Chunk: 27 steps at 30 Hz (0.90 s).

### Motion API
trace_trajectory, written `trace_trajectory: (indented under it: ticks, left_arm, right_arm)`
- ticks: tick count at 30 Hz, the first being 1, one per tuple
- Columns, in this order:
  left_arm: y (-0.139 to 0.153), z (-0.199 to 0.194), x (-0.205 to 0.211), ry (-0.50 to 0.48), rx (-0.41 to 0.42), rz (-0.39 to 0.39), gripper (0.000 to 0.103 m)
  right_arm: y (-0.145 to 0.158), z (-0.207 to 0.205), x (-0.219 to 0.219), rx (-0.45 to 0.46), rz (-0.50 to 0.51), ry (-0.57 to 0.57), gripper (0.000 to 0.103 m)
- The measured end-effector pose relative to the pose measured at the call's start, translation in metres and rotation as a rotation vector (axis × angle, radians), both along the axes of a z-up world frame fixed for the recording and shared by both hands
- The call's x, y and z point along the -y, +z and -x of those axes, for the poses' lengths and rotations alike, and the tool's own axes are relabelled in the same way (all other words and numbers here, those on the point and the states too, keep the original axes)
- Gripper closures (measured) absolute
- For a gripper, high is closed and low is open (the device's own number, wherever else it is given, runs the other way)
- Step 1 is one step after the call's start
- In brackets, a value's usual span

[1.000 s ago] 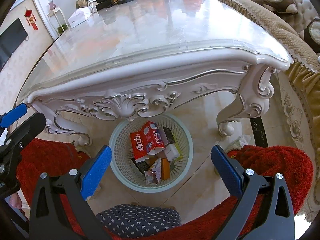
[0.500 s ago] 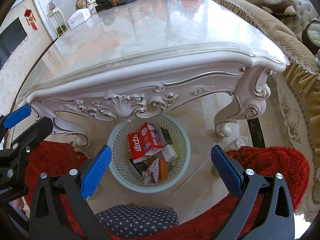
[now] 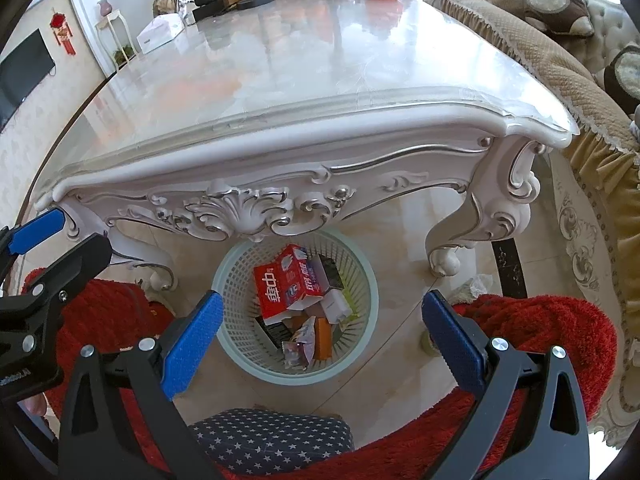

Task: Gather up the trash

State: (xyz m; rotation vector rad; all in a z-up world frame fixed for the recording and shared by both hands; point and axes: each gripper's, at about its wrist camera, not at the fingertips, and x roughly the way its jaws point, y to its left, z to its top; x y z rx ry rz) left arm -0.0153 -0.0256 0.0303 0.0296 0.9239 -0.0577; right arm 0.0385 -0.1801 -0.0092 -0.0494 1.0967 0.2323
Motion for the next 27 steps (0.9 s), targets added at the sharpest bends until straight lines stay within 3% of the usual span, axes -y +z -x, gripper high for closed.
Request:
trace_trajectory:
  ticks: [8, 17, 27]
  left_arm:
    - [-0.0040, -0.0039, 0.0011, 0.015, -0.015, -0.049, 0.010]
    - [-0.0002, -0.0017, -0.0017, 0.035, 0.023, -0.062, 0.010]
    - [-0.0066, -0.0066, -0.0030, -0.005, -0.040, 0.035, 0.010]
  right_arm:
    - [0.0006, -0.0003, -0.0015, 0.007, 0.009, 0.004, 0.008]
    - [-0.0007, -0.0010, 0.0000, 0.004, 0.010, -0.003, 0.008]
    - [-0.0032, -0.0014, 0.0012, 0.000, 0.015, -0.001, 0.008]
